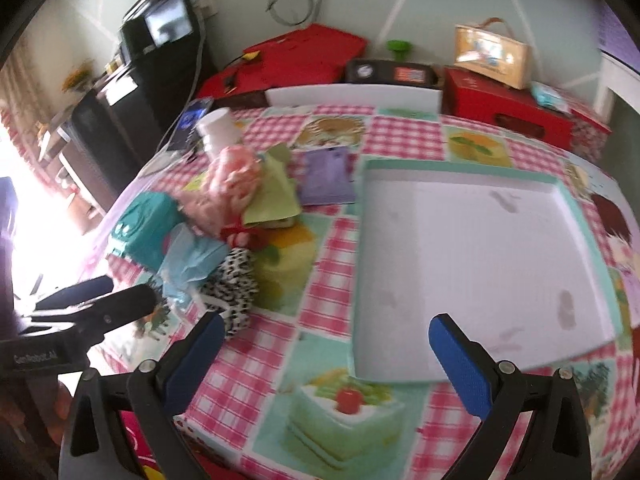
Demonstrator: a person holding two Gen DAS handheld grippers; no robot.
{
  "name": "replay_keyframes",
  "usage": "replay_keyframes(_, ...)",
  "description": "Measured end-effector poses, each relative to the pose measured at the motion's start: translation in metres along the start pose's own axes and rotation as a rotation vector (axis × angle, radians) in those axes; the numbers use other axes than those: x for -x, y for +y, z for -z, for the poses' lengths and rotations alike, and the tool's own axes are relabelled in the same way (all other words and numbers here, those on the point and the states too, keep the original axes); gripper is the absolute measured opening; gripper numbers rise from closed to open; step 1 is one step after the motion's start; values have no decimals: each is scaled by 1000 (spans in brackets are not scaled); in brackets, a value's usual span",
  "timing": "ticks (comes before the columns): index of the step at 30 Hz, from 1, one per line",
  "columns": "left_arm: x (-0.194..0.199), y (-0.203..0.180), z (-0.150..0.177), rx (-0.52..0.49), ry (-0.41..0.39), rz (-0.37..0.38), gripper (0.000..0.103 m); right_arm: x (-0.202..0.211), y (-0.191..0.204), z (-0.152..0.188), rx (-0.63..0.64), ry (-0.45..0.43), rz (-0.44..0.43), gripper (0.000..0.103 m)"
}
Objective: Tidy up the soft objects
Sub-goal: 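Grasp the blue face mask with the left tool while the right tool grasps the leopard scrunchie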
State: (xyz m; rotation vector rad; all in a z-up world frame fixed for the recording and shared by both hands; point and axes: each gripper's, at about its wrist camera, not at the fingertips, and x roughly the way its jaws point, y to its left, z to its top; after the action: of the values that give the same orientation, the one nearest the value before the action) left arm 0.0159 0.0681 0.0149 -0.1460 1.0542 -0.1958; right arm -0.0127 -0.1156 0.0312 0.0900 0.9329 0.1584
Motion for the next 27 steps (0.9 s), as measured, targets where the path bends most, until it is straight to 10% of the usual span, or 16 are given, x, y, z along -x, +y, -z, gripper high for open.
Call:
replay_keyframes(15, -18, 33, -9, 148, 57, 13, 102, -59, 39, -11, 98, 120, -165, 83)
replay_keyframes(27, -30, 34, -15, 185, 93, 50, 91, -85, 40, -26, 79, 104, -168, 48)
